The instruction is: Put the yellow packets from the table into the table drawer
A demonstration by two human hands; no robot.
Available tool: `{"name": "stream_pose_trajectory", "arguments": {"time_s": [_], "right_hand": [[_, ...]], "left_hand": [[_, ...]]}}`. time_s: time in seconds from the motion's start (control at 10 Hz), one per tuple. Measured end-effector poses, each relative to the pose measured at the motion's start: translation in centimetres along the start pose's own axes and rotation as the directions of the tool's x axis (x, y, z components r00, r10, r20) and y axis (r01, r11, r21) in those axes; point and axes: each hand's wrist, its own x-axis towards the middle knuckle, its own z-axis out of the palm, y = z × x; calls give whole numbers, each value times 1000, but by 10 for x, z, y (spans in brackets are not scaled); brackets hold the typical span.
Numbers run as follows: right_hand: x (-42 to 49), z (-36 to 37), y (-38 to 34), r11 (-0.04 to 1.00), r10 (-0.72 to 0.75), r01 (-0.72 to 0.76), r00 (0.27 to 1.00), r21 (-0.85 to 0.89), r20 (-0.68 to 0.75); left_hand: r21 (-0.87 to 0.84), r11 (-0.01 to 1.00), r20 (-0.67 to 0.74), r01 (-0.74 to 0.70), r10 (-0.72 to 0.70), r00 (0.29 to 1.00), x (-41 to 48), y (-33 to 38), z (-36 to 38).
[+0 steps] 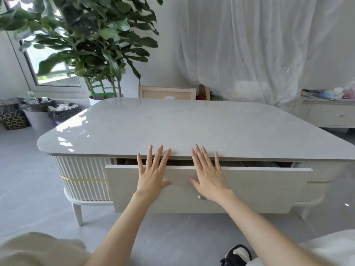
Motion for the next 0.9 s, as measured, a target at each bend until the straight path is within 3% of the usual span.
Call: {"name": "stream_pose_trajectory", "arguments": {"time_s": [0.3,0.6,0.7,0.8,0.9], "right_hand": [[21,26,-6,996,90,-86,960,26,-266],[30,30,-12,991,125,-132,922,6,-366],[30,22,-13,986,161,-137,931,95,-327],[27,0,-10,972,129,-69,956,224,-263],[21,-37,0,916,191,-168,981,366,-30]], "left_hand": [[-113,992,-203,51,-73,976,13,9,24],[-153,983,-248,101,-137,959,12,13,29],[-176,975,-287,138,-185,940,6,20,26],[-312,942,-303,126,-224,926,-10,35,28],[-514,851,-220,104,-248,943,-54,63,42]]}}
